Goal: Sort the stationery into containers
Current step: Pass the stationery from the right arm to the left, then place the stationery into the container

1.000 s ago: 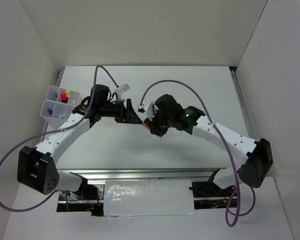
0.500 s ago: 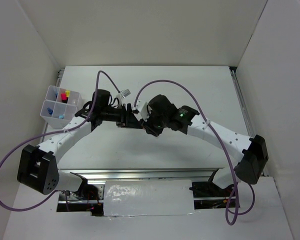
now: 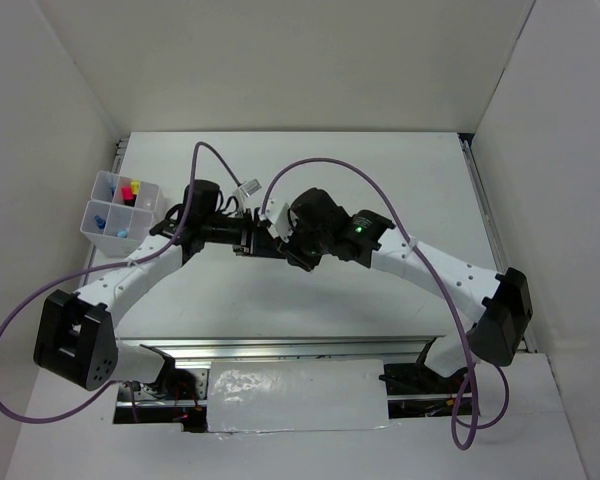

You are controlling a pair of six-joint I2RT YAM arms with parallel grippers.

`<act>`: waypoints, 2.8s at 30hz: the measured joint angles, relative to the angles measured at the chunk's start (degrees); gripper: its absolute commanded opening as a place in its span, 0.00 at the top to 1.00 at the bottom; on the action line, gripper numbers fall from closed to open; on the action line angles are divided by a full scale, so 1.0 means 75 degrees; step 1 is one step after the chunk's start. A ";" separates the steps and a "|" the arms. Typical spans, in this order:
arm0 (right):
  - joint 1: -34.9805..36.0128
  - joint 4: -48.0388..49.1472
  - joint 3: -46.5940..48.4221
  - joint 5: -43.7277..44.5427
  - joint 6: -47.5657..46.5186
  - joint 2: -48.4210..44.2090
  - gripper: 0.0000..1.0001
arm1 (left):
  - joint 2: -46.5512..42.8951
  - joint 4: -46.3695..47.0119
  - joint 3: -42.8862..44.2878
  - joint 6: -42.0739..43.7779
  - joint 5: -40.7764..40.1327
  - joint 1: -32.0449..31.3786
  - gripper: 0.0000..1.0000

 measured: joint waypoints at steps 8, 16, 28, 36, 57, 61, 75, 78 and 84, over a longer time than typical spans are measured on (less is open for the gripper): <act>0.0023 0.0000 -0.0015 -0.0035 -0.0003 0.0000 1.00 | -0.0047 0.0111 0.0041 -0.0181 0.0082 0.0085 0.47; 0.0023 0.0020 -0.0012 -0.0058 -0.0038 -0.0003 0.96 | -0.0041 0.0341 0.0099 -0.0376 0.0169 0.0146 0.74; -0.0204 0.0026 -0.0015 -0.0347 0.0044 -0.0189 0.21 | 0.0000 -0.0128 0.0417 -0.0044 0.0052 0.1239 1.00; -0.1708 0.0175 -0.0160 -0.0956 0.0326 -0.0918 0.22 | 0.0015 -0.2623 0.2949 0.3010 -0.2387 0.4217 1.00; -0.2401 0.0201 -0.0268 -0.1122 0.0813 0.0041 0.26 | 0.1498 -0.4109 0.4182 0.6289 -0.5718 0.6117 0.99; -0.2535 0.0204 -0.0323 -0.1122 0.0819 0.0079 0.27 | 0.1670 -0.3876 0.4182 0.6298 -0.5954 0.6114 0.93; -0.3293 0.0242 -0.0440 -0.1110 0.1148 0.0836 0.40 | 0.2366 -0.3794 0.4185 0.6280 -0.6082 0.6041 0.48; -0.3381 0.0262 -0.0513 -0.1046 0.1247 0.1151 0.44 | 0.2366 -0.3797 0.4185 0.6263 -0.6030 0.6030 0.41; -0.3404 0.0335 -0.0527 -0.0772 0.1416 0.1813 0.49 | 0.2340 -0.3794 0.4185 0.6242 -0.5633 0.6000 0.38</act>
